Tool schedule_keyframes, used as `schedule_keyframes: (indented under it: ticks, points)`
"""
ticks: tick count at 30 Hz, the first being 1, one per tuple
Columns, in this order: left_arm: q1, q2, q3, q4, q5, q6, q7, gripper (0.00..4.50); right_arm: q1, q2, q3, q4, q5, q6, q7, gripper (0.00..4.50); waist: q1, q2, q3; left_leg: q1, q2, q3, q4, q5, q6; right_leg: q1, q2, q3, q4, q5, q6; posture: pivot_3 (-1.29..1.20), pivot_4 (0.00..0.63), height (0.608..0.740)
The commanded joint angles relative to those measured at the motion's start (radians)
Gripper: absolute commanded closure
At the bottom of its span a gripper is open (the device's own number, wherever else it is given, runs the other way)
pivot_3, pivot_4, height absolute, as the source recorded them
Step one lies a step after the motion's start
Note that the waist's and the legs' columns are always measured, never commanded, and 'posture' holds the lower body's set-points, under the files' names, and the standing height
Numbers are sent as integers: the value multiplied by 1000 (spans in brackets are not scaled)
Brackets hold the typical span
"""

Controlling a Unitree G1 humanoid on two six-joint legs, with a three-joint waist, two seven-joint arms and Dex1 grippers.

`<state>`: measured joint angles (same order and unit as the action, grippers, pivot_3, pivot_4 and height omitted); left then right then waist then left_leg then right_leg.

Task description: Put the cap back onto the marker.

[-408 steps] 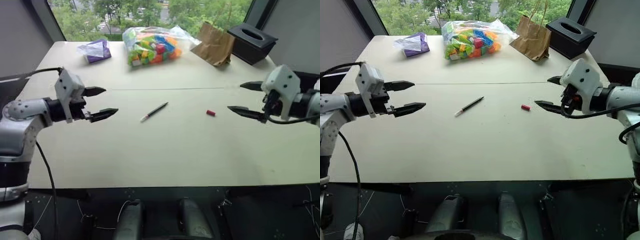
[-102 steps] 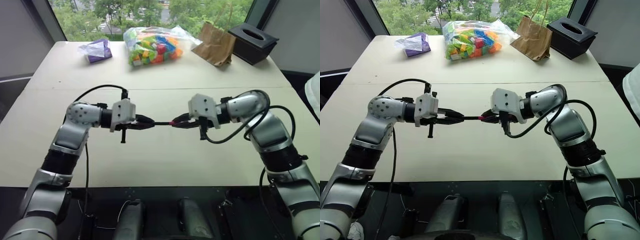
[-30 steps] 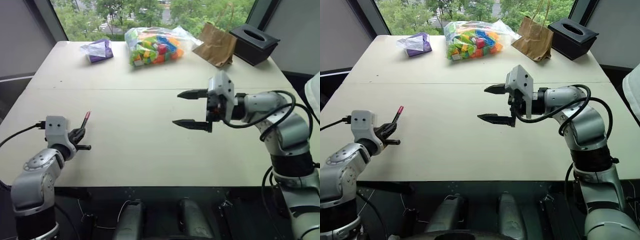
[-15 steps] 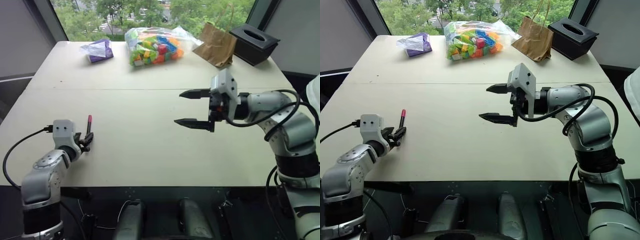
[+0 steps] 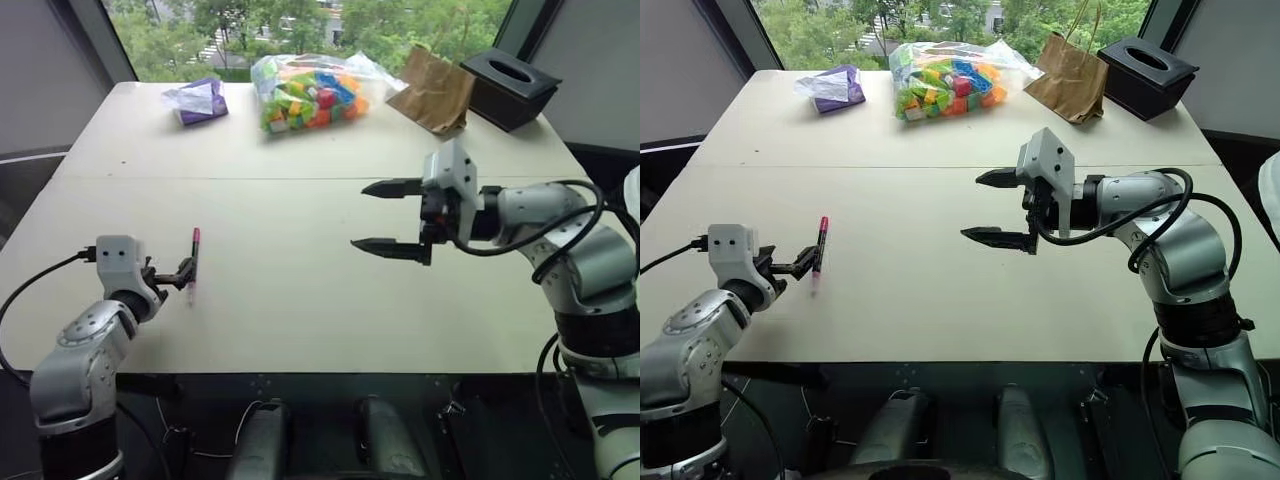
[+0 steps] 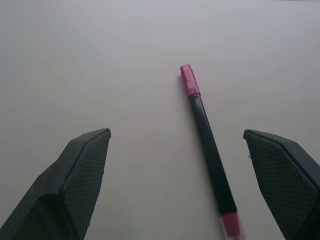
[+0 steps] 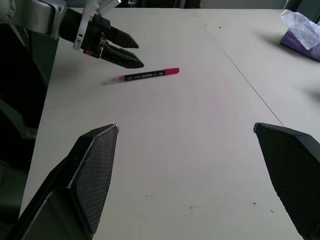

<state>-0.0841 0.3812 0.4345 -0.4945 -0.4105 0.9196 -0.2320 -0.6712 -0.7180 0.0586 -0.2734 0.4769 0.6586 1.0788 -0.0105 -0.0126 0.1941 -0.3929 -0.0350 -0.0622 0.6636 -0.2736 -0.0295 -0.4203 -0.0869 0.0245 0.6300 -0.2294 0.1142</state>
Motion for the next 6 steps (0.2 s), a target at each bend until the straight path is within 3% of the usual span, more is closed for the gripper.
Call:
schedule_keyframes:
  ticks: [1,6]
  points:
    - [-14,-10,47,-149,-53,70,53,53,-43,-16,-14,7,17,-25,33,0,-1,0,0,0,0,0,0,0,0,0,0,0,0,0,0,0,150,740]
    - [-33,-33,67,-266,-91,160,126,53,-80,-8,-3,46,14,-40,61,0,-3,0,0,0,-1,0,0,0,0,0,1,0,0,0,0,0,150,740]
